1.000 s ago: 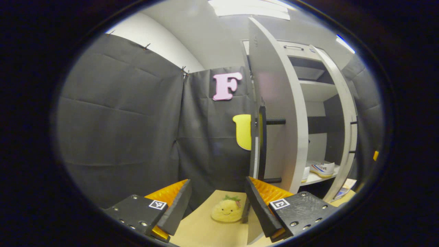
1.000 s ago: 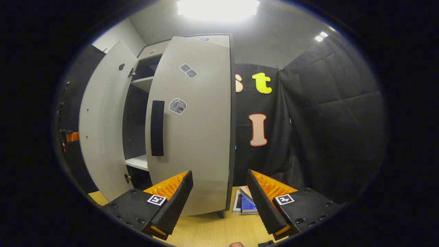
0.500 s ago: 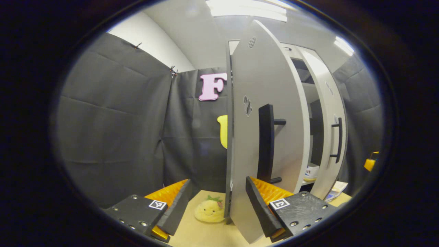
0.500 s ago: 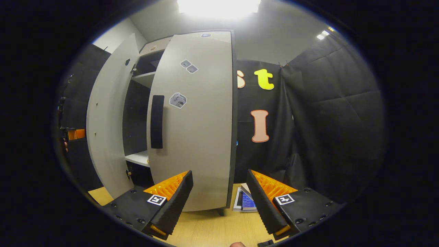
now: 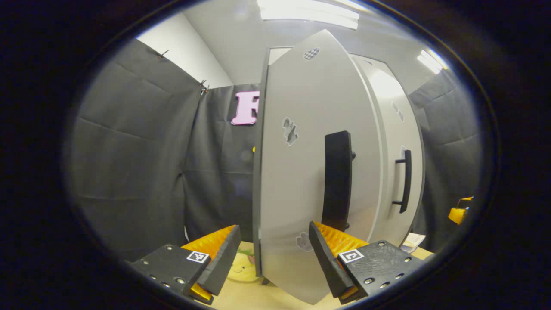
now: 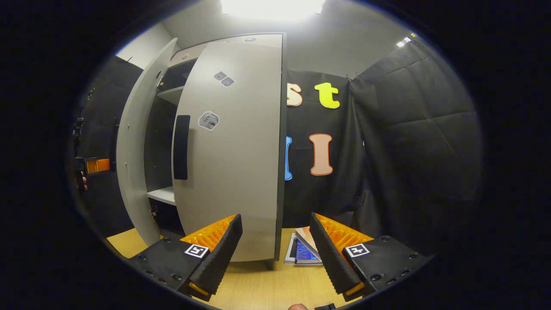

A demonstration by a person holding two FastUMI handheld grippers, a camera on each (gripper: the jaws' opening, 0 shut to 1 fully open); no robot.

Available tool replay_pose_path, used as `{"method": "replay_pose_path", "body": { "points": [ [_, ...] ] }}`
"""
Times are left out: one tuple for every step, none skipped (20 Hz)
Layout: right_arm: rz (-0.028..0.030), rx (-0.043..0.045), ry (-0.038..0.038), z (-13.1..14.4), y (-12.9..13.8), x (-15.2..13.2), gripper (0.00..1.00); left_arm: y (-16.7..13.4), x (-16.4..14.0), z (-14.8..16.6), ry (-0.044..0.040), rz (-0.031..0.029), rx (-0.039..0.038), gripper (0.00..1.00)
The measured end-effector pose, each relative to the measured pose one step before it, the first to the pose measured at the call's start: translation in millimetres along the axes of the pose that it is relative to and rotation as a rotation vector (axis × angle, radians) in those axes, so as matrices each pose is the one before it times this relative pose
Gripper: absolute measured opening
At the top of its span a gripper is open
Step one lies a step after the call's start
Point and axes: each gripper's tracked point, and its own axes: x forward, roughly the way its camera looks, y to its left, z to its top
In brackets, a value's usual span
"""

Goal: Grab one shoe with the right hand and put it into the shoe cabinet, grab the other shoe with the left hand and put it into the shoe cabinet; then close the right door with the right hand and the left door with the left hand.

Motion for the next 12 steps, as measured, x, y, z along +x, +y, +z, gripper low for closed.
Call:
{"method": "replay_pose_path", "body": {
  "points": [
    [0.00749, 0.00333, 0.00469, -2.19, -1.07, 5.83, 0.99, -9.55, 5.72, 0.43, -0.00121, -0.0088, 0.00759, 0.91],
    [0.00865, 0.00318, 0.00484, -1.99, -1.17, 6.76, 0.99, -7.52, 5.03, 0.64, -0.00221, -0.00084, 0.00988, 0.91],
    [0.0112, 0.00376, 0.00485, -2.59, -0.33, 5.74, 0.99, -6.22, 3.17, -0.14, -0.00236, 0.00183, 0.00988, 0.91],
    [0.01379, 0.00461, 0.0065, -3.09, -0.75, 6.96, 0.99, -4.78, -1.05, -3.03, -0.00069, 0.01447, 0.01066, 0.91],
    [0.01666, 0.0075, 0.00675, -2.04, -0.83, 4.7, 0.99, -1.86, -2.5, 0.67, -0.00439, 0.01495, 0.00995, 0.9],
    [0.01794, 0.01001, 0.00214, -2.87, 3.26, 1.1, 0.99, -0.23, -3.29, -0.1, -0.00472, 0.00719, -0.0003, 0.9],
    [0.00994, 0.00927, 0.00135, 0.06, 2.87, 1.7, 0.99, -2.98, -5.66, -1.12, 0.00032, -0.00581, -0.01229, 0.91],
    [0.00253, 0.01028, 0.00514, 0.29, 4.34, 0.37, 0.99, -0.64, -5.99, -1.52, 0.00333, -0.0117, -0.01061, 0.93],
    [-0.00181, 0.01317, -0.00081, 2.37, 5.48, -4.7, 0.99, 0.8, -7.03, -0.31, 0.00544, -0.00867, -0.00335, 0.94],
    [0.00147, 0.01202, -0.01641, 4.44, 8.79, -8.85, 0.94, 2.22, -8.47, 1.05, 0.00087, -0.01254, 0.00215, 0.95],
    [0.00631, 0.00091, -0.017, 6.18, 10.65, -11.34, 0.97, 5.54, -10.69, 2.8, 0.00113, -0.00647, 0.00314, 0.91],
    [0.00274, -0.01512, -0.01785, 5.31, 8.53, -10.47, 0.97, 4.68, -7.73, 0.44, -0.00036, -0.01146, -0.00183, 0.91]
  ]
}}
